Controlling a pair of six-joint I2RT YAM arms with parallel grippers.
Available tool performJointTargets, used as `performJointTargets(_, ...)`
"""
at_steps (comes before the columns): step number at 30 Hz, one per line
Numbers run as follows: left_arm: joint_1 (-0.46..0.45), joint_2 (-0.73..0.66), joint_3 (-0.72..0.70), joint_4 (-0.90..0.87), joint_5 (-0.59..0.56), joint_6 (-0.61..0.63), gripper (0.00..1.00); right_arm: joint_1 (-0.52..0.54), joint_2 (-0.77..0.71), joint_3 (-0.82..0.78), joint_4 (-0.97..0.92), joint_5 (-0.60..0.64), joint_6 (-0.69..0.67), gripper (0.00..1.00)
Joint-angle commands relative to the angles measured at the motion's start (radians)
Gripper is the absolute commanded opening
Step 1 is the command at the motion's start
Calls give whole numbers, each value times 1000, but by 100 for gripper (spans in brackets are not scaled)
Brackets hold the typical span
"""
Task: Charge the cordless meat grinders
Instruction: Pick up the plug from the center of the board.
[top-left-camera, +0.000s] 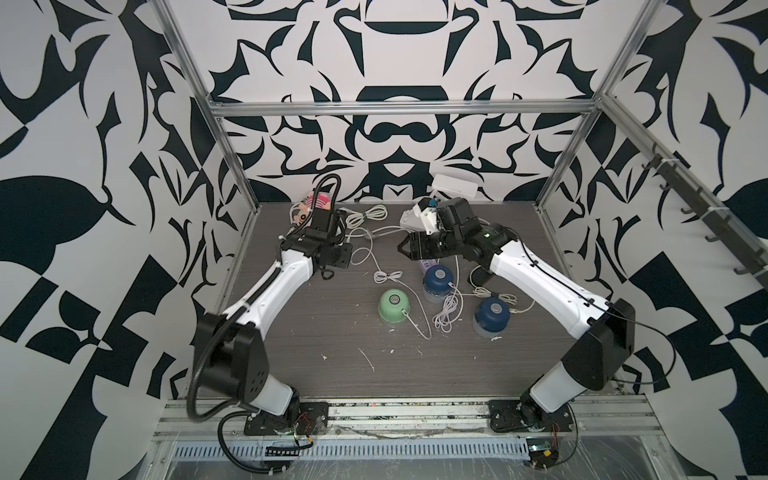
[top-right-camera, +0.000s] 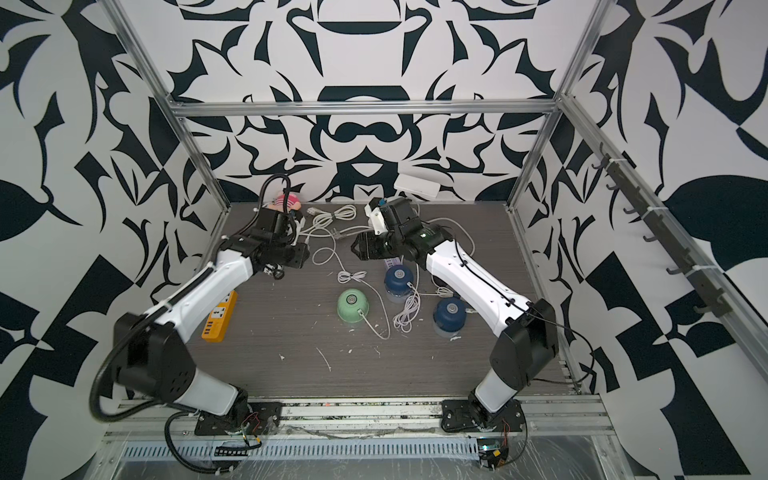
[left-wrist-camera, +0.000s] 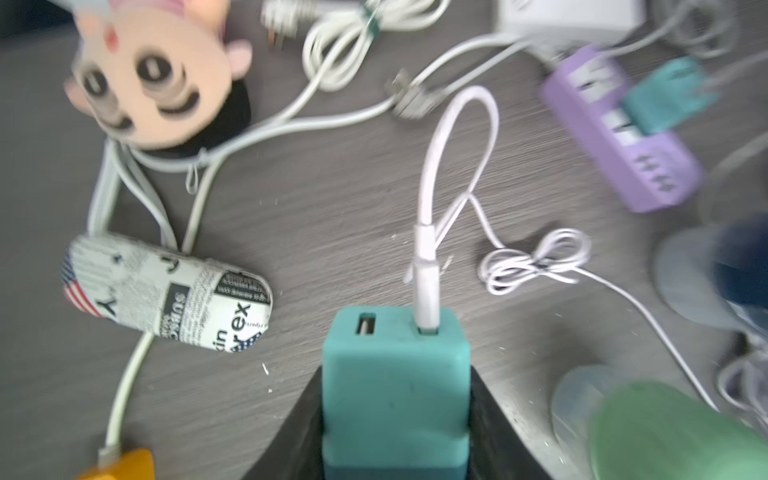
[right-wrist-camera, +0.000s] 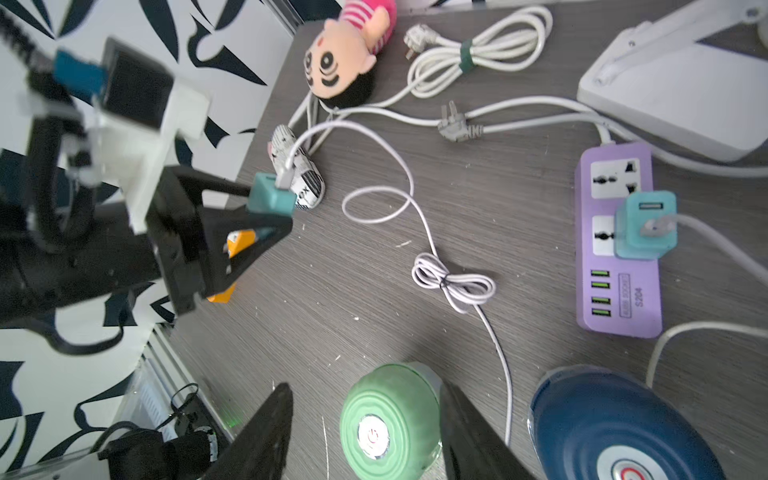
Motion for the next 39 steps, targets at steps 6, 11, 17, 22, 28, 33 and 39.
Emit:
performJointTargets(6, -55, -310, -251, 173, 234, 247, 23, 3, 30, 144, 8, -179, -23, 62)
performJointTargets(11, -64, -398, -311, 213, 333, 299, 20, 3, 78, 189, -33, -262, -43, 63)
performJointTargets(17, -69, -420, -321, 222, 387, 323, 18, 22, 133, 198, -50, -398, -48, 62)
performJointTargets(22, -75, -412, -319, 221, 415, 332, 17, 53, 162, 161, -4, -515, -23, 59)
performJointTargets(28, -84, -414, -319, 220, 437, 337, 17, 85, 186, 141, -5, -532, -24, 53)
performJointTargets(33, -87, -402, -315, 214, 451, 330, 16, 110, 213, 162, -22, -534, -30, 45)
performJointTargets(39, -91, -397, -310, 211, 452, 329, 16, 126, 245, 195, -68, -533, -50, 31)
